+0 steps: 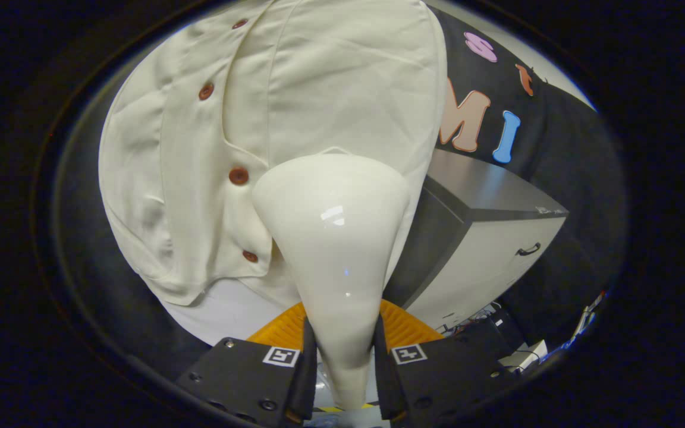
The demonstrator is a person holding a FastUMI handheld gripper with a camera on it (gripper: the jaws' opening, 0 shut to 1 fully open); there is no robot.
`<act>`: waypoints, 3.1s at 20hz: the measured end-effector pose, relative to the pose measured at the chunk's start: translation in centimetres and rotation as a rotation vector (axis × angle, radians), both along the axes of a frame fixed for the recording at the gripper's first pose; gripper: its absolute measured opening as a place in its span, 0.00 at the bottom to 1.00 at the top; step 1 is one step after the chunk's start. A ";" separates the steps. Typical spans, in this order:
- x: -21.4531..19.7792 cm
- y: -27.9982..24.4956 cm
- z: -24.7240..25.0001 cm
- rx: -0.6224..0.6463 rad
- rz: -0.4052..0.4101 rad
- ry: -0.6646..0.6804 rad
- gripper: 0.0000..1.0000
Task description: Iron the clothes twice with a garment steamer, once on the left side and once on the right side.
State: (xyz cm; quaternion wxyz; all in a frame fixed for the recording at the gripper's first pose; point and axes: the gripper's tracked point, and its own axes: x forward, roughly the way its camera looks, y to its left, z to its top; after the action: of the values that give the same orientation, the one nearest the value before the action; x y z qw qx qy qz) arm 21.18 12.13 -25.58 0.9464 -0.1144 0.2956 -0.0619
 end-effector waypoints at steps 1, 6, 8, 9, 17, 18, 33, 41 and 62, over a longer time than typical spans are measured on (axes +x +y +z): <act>-0.2 -0.2 -0.7 0.000 -0.005 0.010 0.42; -0.9 -1.1 -3.6 0.004 -0.030 0.045 0.42; -1.3 -1.5 -4.9 0.006 -0.040 0.062 0.42; -1.6 -1.6 -5.6 0.005 -0.043 0.073 0.42; -5.1 -2.7 -9.4 0.028 -0.068 0.123 0.42; -5.8 -2.7 -9.5 0.031 -0.069 0.129 0.42; -18.0 -2.5 0.8 0.046 0.043 0.034 0.42; -20.3 -3.0 12.9 0.053 0.122 -0.139 0.42; -24.4 -8.5 25.5 0.132 0.200 -0.428 0.41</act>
State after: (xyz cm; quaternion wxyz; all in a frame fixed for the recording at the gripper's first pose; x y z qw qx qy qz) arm -3.20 3.62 -0.11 0.9943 -0.0652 0.0792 0.0288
